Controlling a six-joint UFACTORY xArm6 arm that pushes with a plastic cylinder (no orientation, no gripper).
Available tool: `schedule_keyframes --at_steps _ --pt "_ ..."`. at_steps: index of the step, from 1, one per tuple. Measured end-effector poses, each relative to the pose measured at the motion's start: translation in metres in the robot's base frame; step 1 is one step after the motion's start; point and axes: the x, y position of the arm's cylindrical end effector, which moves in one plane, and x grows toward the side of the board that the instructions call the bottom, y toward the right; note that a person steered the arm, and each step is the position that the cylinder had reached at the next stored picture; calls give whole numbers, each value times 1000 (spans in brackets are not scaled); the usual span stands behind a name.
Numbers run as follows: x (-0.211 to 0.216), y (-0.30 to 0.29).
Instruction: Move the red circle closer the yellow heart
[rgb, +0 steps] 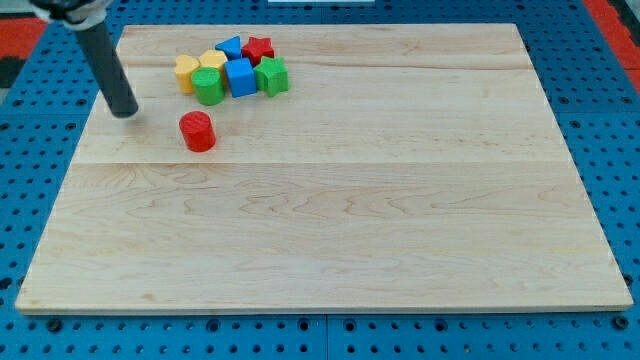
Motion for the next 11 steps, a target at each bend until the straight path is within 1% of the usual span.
schedule_keyframes --at_steps 2,4,5,6,7,8,9,10,11 --pt "66 4" --pt "78 65" --pt "78 101" --pt "59 117" --pt "41 112" --pt "37 86" --pt "21 69" --pt "6 61" --pt "5 62"
